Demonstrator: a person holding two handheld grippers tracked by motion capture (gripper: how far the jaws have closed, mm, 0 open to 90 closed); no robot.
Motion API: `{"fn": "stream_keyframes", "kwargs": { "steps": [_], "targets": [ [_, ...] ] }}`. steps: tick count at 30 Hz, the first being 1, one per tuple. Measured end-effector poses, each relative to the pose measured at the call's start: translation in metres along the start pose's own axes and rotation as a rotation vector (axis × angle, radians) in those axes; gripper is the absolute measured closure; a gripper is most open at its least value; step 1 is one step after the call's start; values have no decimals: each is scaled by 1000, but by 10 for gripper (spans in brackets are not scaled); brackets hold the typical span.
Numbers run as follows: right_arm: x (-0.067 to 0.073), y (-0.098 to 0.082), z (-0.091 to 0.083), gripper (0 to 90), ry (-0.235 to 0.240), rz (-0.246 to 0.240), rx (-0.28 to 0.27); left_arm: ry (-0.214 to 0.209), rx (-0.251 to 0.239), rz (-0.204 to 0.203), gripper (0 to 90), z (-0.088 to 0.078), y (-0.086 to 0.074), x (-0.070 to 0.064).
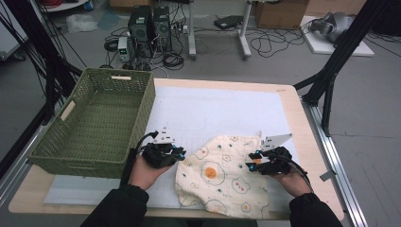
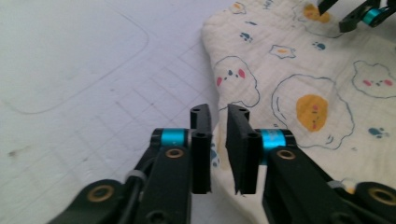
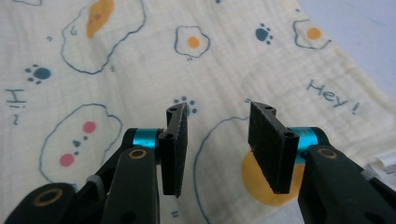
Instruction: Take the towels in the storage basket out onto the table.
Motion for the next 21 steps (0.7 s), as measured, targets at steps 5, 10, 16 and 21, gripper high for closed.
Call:
{"fn": "stream_keyframes", "kwargs": {
  "steps": [5,10,16,21],
  "targets": [
    [-4,-1,0,539,-1,37,-17,-45,26,19,709,20,2,-1],
    [-2,-5,1,535,18,50,-38,-49,97,49,721,29,-4,0],
    [1,-11,5,576,13,33,-19,-24,117,31,740,31,-7,4],
    [1,-11,7,584,1,26,-5,-10,117,11,663,30,-10,7]
  ]
}}
Point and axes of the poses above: each handheld gripper's, and its own axes: z roughly forward along the jaws, y roughly out of its top, x roughly to its left, the point moved 4 cm from there along z, roughly forward along the jaws, and after that the axes turned 4 degrees about x, right-handed, at the moved point
